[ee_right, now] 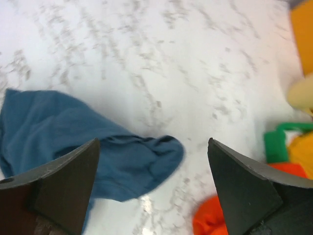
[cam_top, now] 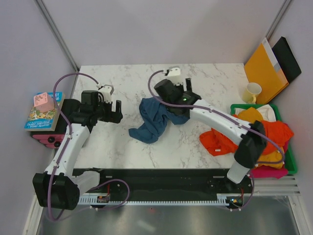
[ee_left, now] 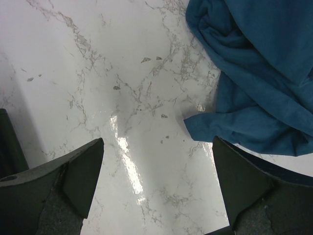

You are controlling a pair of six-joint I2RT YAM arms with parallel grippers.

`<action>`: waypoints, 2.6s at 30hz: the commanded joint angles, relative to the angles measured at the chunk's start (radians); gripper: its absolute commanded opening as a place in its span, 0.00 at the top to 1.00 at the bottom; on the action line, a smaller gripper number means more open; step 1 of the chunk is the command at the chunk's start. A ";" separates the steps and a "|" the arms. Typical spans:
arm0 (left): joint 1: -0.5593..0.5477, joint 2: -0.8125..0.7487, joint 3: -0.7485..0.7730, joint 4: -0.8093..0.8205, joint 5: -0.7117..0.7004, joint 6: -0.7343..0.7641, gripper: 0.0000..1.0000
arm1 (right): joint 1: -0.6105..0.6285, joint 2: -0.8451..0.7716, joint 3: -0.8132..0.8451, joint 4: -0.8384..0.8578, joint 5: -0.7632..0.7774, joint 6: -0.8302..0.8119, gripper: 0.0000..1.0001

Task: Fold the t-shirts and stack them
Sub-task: Move the tshirt to the center of the board

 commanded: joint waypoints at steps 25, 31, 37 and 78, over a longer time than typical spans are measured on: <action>-0.013 0.066 0.017 0.050 0.142 -0.013 0.00 | -0.300 -0.352 -0.493 -0.557 -0.048 0.361 0.05; -0.015 0.068 0.008 0.057 0.159 -0.022 0.00 | -0.303 -0.350 -0.582 -0.439 -0.190 0.399 0.09; -0.015 0.055 -0.001 0.056 0.156 -0.017 0.00 | -0.303 -0.384 -0.699 -0.342 -0.185 0.528 0.24; -0.042 0.057 0.005 0.027 0.161 -0.010 0.00 | -0.979 -0.781 -0.257 -0.543 0.366 0.410 1.00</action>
